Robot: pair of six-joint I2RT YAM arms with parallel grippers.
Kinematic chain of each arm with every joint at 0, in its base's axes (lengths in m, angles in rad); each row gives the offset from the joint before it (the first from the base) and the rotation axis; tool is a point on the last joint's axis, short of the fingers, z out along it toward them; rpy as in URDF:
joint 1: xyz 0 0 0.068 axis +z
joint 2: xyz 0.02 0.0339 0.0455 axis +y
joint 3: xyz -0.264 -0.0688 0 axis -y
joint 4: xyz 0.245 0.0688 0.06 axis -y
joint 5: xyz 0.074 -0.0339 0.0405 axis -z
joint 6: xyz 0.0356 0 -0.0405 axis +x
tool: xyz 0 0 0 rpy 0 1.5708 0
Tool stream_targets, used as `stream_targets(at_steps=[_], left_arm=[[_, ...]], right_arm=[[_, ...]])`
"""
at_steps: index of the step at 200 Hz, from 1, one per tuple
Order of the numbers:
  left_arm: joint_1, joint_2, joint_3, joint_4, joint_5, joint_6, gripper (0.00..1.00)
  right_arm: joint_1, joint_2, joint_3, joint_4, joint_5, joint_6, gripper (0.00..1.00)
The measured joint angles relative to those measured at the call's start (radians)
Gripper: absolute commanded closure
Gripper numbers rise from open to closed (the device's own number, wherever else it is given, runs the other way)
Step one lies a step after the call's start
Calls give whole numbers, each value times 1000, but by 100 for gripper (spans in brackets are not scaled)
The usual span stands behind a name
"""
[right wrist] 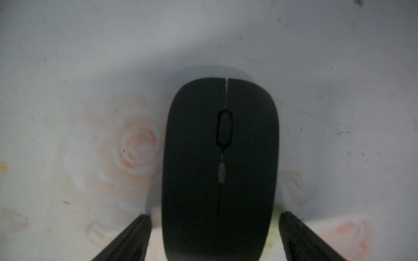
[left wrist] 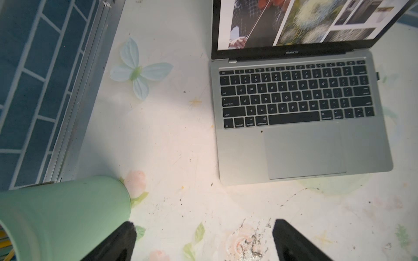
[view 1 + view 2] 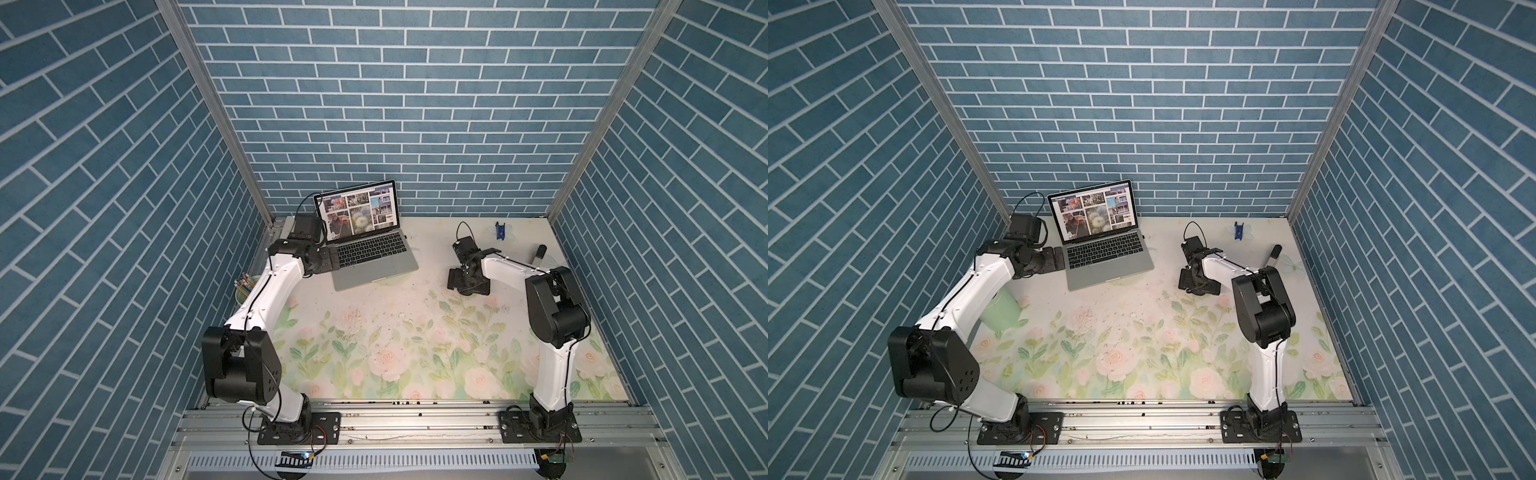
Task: Remove the wireless mouse receiver from the laptop
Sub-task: Pick up the mouse from the center of the board.
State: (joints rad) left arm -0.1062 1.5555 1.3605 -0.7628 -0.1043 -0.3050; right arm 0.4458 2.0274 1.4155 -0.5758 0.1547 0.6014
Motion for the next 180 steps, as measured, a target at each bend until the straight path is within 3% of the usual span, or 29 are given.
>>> stream_targets(at_steps=[85, 121, 180], left_arm=[[-110, 108, 0, -27, -48, -13, 0], [-142, 122, 2, -31, -45, -26, 0], [-154, 137, 4, -34, -44, -35, 0]], right_arm=[[9, 26, 24, 7, 21, 31, 16], [14, 7, -11, 37, 26, 50, 35], [14, 3, -19, 45, 30, 56, 50]])
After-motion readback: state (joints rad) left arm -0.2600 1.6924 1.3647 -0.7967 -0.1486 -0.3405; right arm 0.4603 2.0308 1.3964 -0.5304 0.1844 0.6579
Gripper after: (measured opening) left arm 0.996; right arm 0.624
